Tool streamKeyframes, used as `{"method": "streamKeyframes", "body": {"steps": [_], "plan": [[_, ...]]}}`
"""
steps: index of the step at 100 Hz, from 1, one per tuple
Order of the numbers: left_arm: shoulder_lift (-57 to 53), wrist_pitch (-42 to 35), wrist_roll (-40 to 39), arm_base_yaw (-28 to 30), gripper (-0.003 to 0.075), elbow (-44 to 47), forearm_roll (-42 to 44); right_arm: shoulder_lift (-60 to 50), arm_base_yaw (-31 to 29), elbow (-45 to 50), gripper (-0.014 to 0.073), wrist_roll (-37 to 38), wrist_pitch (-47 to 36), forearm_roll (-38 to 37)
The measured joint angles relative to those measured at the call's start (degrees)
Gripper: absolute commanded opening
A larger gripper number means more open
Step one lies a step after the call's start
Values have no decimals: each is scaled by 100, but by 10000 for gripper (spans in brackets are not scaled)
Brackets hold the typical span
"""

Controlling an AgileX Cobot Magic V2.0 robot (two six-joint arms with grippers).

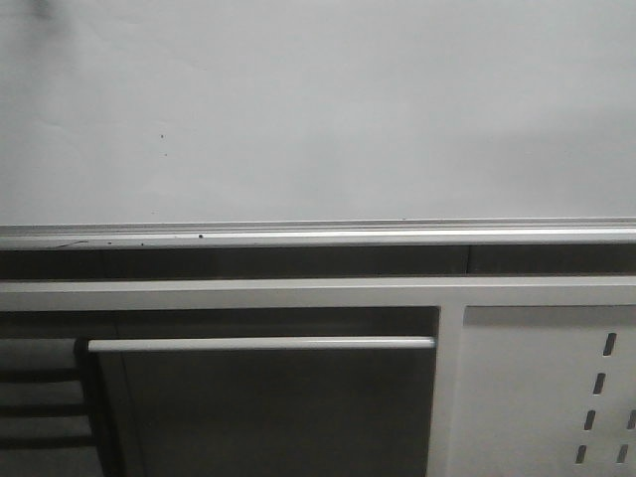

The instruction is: Write number 1 on whiteboard

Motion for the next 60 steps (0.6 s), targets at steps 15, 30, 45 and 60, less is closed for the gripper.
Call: {"method": "streamKeyframes", "body": {"steps": [15, 30, 45, 60], "plan": [[172, -282, 0, -4, 311, -81, -22, 0, 0, 0, 365, 0, 0, 0], [242, -364, 0, 69, 311, -86, -22, 0, 0, 0, 365, 0, 0, 0], [290, -376, 0, 224, 311, -109, -24, 0, 0, -12, 365, 0, 0, 0], [297, -366, 0, 238, 311, -122, -35, 0, 0, -12, 365, 0, -4, 0]]}}
